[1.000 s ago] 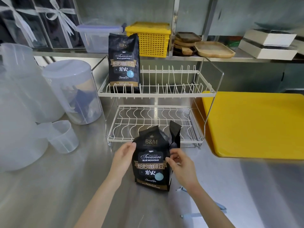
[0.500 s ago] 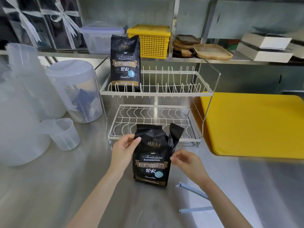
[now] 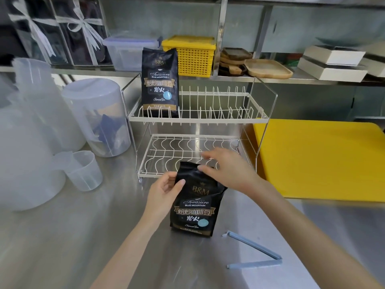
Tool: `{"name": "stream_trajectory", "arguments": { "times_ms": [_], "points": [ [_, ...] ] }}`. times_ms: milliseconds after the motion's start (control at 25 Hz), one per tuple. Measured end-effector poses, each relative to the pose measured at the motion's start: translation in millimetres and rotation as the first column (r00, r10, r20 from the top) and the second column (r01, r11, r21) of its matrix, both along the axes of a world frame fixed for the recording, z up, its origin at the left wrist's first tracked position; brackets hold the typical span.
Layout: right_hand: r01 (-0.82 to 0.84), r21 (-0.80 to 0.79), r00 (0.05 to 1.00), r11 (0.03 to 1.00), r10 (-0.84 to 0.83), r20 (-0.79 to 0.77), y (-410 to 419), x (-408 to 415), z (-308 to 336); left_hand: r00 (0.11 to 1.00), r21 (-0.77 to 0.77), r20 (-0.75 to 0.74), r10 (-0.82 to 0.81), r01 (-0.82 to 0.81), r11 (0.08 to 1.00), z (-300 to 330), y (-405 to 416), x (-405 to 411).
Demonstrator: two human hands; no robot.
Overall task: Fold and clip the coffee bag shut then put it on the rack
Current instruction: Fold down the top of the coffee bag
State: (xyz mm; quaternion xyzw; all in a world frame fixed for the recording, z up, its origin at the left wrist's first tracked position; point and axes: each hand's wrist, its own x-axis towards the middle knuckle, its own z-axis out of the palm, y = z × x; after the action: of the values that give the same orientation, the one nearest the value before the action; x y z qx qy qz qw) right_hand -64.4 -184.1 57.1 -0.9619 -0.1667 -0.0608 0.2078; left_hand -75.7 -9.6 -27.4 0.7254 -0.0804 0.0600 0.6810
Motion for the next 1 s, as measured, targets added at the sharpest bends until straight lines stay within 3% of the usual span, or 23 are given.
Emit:
{"name": "stream_trajectory", "arguments": {
  "times_ms": [120, 400, 560, 800, 1000],
  "points": [
    [-0.026, -0.036, 0.995, 0.999, 0.022, -0.098, 8, 2, -4, 1.0, 0.012, 0.004, 0.019, -0.019, 1.0, -2, 5, -4],
    [0.008, 0.113, 0.992, 0.994, -0.021, 0.122, 13, -11, -9, 0.998, 0.166, 0.028, 0.063, -0.067, 0.984, -6, 10, 2],
    [0.027, 0.15, 0.999, 0.988, -0.03, 0.019, 5, -7, -7, 0.997, 0.135, 0.01, 0.079, -0.079, 0.988, -10, 12, 1],
    [-0.034, 0.169, 0.998, 0.985, 0.043, -0.048, 1, -4, -4, 0.992, 0.205, -0.071, -0.106, 0.119, 0.971, -6, 7, 10],
    [0.082, 0.499, 0.991, 0.863, -0.016, -0.135, -22, -11, -19, 0.995, 0.142, -0.07, -0.066, 0.075, 0.987, -5, 5, 11]
  ]
}}
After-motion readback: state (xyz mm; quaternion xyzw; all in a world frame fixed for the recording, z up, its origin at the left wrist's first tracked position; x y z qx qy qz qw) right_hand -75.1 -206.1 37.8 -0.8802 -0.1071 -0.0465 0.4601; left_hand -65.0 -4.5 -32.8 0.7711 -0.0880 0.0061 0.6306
